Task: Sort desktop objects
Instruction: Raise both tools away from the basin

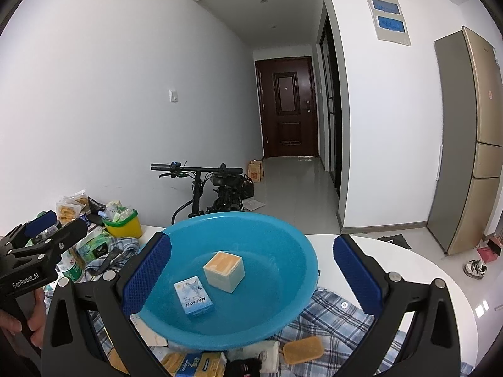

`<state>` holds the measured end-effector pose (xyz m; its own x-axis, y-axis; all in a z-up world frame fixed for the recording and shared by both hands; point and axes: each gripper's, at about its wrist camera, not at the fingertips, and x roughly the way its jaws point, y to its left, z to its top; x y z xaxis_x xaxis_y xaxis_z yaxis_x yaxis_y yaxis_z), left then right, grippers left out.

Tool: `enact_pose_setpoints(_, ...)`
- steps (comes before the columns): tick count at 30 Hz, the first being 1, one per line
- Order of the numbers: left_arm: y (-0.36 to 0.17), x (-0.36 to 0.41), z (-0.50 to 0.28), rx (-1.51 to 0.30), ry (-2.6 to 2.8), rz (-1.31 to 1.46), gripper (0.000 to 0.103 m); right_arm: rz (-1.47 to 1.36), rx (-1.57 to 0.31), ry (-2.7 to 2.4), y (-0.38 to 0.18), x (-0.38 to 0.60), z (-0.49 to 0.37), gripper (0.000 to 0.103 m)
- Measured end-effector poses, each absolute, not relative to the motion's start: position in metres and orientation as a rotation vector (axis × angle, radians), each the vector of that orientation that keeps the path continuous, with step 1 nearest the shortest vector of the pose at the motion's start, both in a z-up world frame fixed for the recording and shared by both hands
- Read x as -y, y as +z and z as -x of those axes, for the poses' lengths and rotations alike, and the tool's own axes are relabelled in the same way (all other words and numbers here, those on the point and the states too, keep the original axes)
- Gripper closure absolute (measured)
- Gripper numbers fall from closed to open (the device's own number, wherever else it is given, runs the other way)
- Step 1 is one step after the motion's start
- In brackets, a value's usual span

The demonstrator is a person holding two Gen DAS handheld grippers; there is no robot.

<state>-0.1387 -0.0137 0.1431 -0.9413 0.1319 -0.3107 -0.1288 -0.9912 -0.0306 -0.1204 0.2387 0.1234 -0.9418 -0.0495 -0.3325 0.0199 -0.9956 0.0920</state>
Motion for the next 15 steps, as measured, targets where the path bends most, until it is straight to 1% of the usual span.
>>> enact_pose_setpoints(6,0.143,0.013,0.121,0.01,2.97,0.479,0.0,-0.522,0.15,-3.058,0.123,-0.24,0.105,0.0)
enact_pose_setpoints(15,0.127,0.011,0.104,0.016,2.964,0.518,0.0,-0.572,0.161,-3.047,0.108,-0.238,0.087,0.0)
